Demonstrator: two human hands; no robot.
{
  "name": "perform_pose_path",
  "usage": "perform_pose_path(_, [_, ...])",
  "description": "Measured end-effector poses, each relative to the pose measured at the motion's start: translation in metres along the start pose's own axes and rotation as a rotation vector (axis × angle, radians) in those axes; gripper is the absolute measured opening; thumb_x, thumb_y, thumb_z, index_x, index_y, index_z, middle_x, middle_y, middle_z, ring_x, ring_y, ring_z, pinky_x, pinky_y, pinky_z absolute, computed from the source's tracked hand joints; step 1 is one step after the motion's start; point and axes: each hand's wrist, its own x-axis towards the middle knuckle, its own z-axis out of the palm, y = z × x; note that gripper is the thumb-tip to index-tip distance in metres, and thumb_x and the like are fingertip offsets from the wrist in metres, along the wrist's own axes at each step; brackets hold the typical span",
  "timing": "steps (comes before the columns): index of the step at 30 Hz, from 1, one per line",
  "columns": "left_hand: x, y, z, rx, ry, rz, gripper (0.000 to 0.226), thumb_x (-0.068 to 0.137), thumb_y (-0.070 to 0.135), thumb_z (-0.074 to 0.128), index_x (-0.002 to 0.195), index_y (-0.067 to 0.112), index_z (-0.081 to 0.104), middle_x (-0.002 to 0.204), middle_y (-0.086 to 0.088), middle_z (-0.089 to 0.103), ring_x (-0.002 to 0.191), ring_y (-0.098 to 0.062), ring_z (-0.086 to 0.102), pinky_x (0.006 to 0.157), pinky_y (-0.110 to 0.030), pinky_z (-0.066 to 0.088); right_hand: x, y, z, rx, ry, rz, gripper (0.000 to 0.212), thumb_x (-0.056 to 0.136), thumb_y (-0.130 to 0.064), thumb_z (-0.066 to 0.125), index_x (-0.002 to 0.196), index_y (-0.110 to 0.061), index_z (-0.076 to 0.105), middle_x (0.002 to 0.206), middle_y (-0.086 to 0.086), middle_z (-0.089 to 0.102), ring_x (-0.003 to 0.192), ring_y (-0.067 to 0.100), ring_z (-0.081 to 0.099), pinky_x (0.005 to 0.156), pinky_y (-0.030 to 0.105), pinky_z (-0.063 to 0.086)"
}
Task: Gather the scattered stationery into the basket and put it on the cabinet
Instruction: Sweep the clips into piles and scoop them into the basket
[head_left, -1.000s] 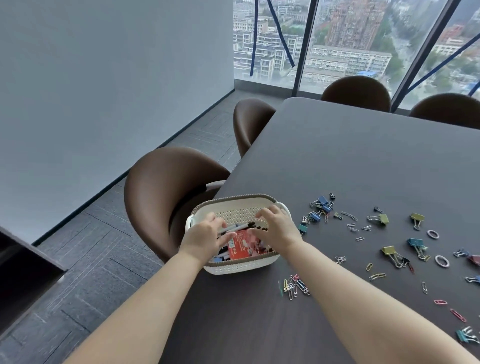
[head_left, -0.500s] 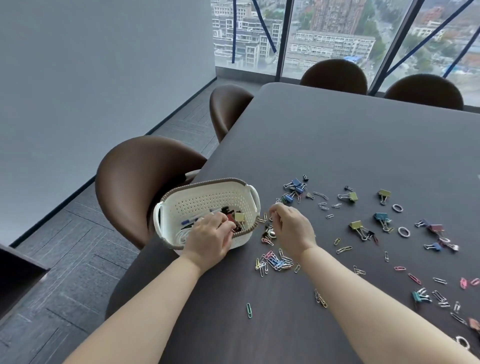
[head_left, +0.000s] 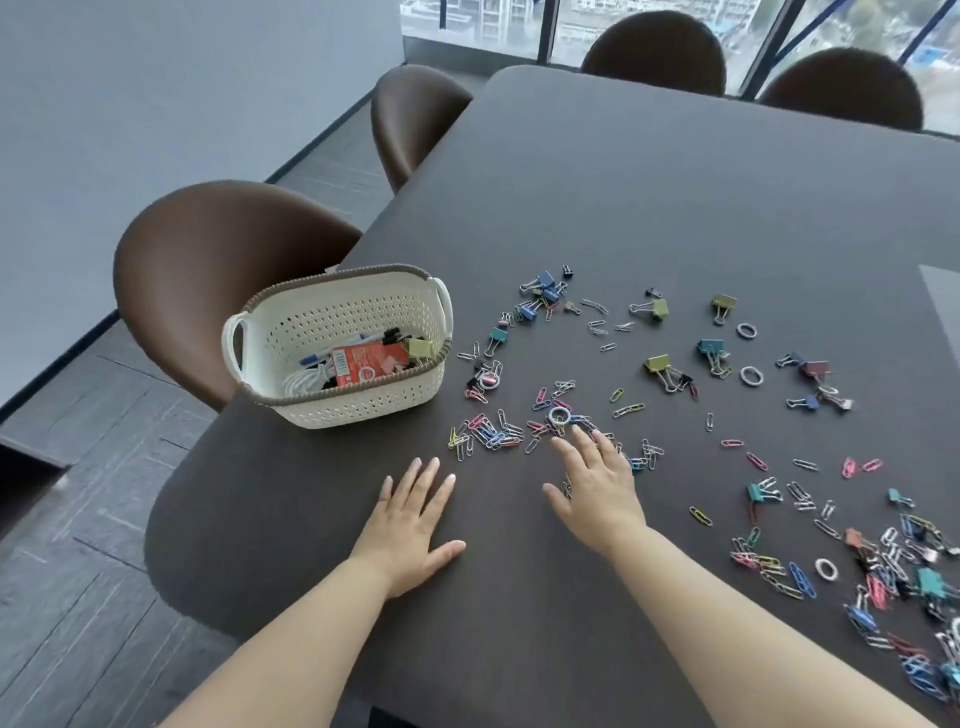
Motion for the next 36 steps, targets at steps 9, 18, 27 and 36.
perform_pose_path(9, [0.055, 0.027, -0.017, 0.025, 0.027, -0.097, 0.080, 0.088, 0.065, 0.020, 0.144, 0.022, -0.019, 0.152, -0.007, -0.026, 0.137, -0.026, -0.029, 0.114, -0.045, -0.010, -0.029, 0.046, 0.018, -0.014, 0.013, 0.114, 0.068, 0.092, -0.055, 0.031, 0.147, -0.030, -0.001, 0.157, -0.002, -0.010, 0.144, 0.022, -0.013, 0.117, 0.047, -0.002])
perform_pose_path(18, [0.109, 0.095, -0.026, 0.074, 0.025, 0.121, 0.084, 0.086, 0.069, 0.019, 0.144, 0.020, -0.018, 0.154, -0.009, -0.021, 0.139, -0.025, -0.024, 0.115, -0.041, -0.009, -0.070, 0.094, 0.025, 0.046, 0.072, 0.348, 0.069, 0.092, -0.054, 0.033, 0.147, -0.028, -0.001, 0.157, 0.000, -0.009, 0.144, 0.024, -0.011, 0.117, 0.046, 0.001])
perform_pose_path(27, [0.120, 0.176, -0.014, 0.186, -0.016, 0.452, 0.090, 0.074, 0.081, 0.008, 0.134, 0.025, -0.029, 0.152, -0.008, -0.027, 0.134, -0.022, -0.033, 0.112, -0.042, -0.013, -0.129, 0.130, 0.039, 0.100, 0.179, 0.736, 0.078, 0.088, -0.062, 0.033, 0.148, -0.024, 0.001, 0.158, 0.007, -0.005, 0.144, 0.031, -0.006, 0.113, 0.056, 0.004])
perform_pose_path(36, [0.135, 0.220, -0.009, 0.202, 0.034, 0.450, 0.101, 0.067, 0.083, 0.004, 0.145, 0.023, -0.017, 0.154, -0.008, -0.021, 0.139, -0.029, -0.025, 0.113, -0.046, -0.009, -0.147, 0.183, 0.046, 0.179, 0.084, 1.002, 0.098, 0.077, -0.078, 0.024, 0.145, -0.020, -0.016, 0.155, 0.013, -0.018, 0.142, 0.033, -0.018, 0.114, 0.057, 0.001])
